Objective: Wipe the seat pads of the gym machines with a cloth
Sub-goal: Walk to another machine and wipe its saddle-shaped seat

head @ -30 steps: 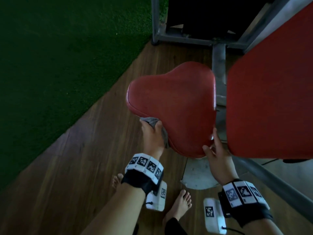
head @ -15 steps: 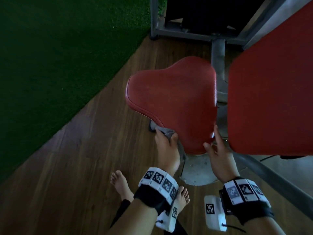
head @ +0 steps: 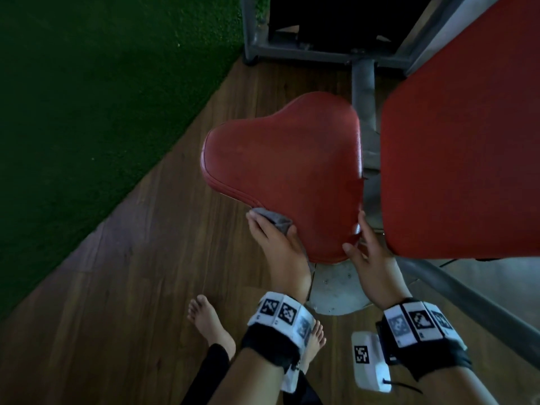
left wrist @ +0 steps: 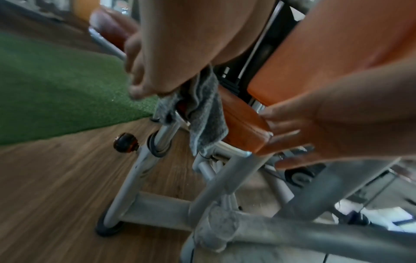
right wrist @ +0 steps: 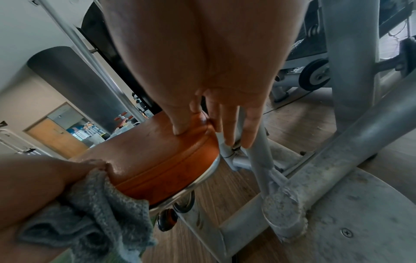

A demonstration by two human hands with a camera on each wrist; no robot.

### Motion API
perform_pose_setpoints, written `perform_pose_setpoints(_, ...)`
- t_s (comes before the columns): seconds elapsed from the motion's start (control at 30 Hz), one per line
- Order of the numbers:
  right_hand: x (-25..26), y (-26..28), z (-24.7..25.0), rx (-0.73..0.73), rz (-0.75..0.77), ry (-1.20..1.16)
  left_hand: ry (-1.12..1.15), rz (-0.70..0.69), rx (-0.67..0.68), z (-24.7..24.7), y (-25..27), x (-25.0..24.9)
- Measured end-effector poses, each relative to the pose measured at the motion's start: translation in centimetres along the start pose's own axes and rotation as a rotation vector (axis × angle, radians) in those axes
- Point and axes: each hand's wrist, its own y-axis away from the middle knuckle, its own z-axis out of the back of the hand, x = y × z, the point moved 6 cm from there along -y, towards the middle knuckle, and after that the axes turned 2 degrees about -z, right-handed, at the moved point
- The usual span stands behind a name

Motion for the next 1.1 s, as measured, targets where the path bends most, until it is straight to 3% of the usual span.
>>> perform_pose_setpoints(0.13,-0.3,-0.1,-0.1,0.012,-0.006,-0.002,-0.394,-0.352,-0.055,-0.4,-0.1,-1.9)
perform_pose_setpoints(0.3,-0.2,0.0,-0.1,-0.015,0.023,-0.005,-0.757,-0.64,0.161,-1.9,-2.5,-3.4)
perform_pose_setpoints(0.47,1.6,1.4,-0.6,-0.111,0.07,-0.108,-0.78,-0.703,0.46,-5.8,-2.7,-6.0)
perform_pose_setpoints(0.57,4.0,2.2,-0.5,-0.256,0.12,-0.202,-0.481,-0.519,0.662,-5.9,-2.7,-8.1)
perform_pose_setpoints(0.6,4.7,2.1,-0.5,-0.288,0.118,-0.22,-0.341,-0.469,0.655,-4.9,-3.2,-9.0)
perform_pose_setpoints(0.67,5.8,1.2,-0.6,-0.328,0.128,-0.167,-0.253,-0.54,0.494,-1.5,-5.3,-10.8)
perform_pose_setpoints(0.73,6.7,-0.3,-1.3,-0.323,0.17,-0.047,-0.399,-0.638,0.351,2.4,-8.1,-11.2)
perform_pose_setpoints(0.8,7.4,-1.9,-2.9,-0.262,0.257,0.223,-0.585,-0.632,0.285,5.8,-11.4,-10.5)
perform_pose_setpoints(0.9,7.0,-3.0,-4.7,-0.228,0.283,0.559,-0.746,-0.564,0.304,9.3,-14.9,-8.7)
perform_pose_setpoints(1.0,6.0,-2.2,-4.4,-0.308,0.205,0.501,-0.758,-0.6,0.366,10.3,-15.6,-7.9)
perform_pose_setpoints(1.1,4.2,-0.5,-3.4,-0.482,0.036,0.394,-0.749,-0.599,0.358,10.4,-15.4,-7.5)
